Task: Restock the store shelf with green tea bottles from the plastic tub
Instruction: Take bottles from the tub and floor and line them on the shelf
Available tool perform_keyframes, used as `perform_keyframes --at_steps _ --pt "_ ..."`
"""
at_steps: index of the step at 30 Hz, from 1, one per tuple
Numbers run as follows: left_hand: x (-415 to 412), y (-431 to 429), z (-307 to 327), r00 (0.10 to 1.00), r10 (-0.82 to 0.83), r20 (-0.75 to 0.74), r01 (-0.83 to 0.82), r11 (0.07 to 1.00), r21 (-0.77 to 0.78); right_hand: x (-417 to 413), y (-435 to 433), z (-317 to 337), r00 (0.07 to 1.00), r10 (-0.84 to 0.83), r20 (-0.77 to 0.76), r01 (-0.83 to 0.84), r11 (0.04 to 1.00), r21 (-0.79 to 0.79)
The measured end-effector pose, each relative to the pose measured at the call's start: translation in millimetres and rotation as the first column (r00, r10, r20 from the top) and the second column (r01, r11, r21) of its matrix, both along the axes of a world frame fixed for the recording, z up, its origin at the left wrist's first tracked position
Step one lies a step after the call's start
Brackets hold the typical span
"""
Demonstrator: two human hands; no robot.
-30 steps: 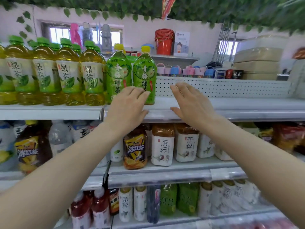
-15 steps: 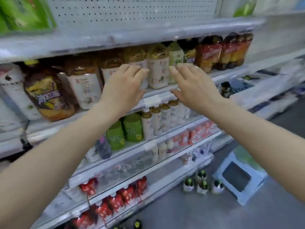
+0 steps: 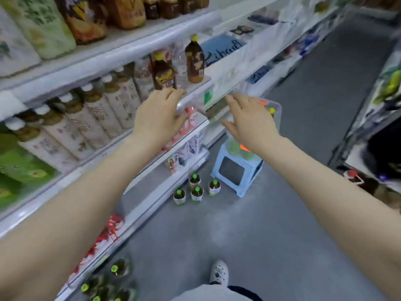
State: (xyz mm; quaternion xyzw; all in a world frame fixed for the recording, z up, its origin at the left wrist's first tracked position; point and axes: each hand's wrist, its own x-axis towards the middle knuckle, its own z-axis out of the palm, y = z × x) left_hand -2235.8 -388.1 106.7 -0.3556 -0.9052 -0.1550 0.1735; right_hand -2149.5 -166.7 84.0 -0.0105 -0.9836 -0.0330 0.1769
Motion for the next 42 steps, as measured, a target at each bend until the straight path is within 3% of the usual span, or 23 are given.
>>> perform_keyframes --at_steps 12,24,31,37,42 --pt "-54 196 -124 0.929 -0.128 0.348 0.162 0.984 -0.070 -1 170 -112 0.958 -0.188 0.215 0.214 0.971 -0.104" --pt "-160 317 -241 0.859 -0.178 0.479 0.310 0.927 -0.212 -77 271 -221 0.882 -0.287 0.373 0.376 0.907 -0.190" --pt "-187 366 -309 0.827 -0.084 0.556 0.309 0.894 -0.325 -116 320 -287 0.837 -0.239 0.493 0.415 0.864 -0.286" --pt "-191 380 -357 0.761 0.033 0.648 0.272 0.891 -0.365 -155 348 -350 0.731 -0.108 0.674 0.501 0.756 -0.422" --pt "-189 389 -379 0.716 0.069 0.695 0.233 0.915 -0.331 -181 350 -383 0.652 -0.055 0.756 0.640 0.575 -0.510"
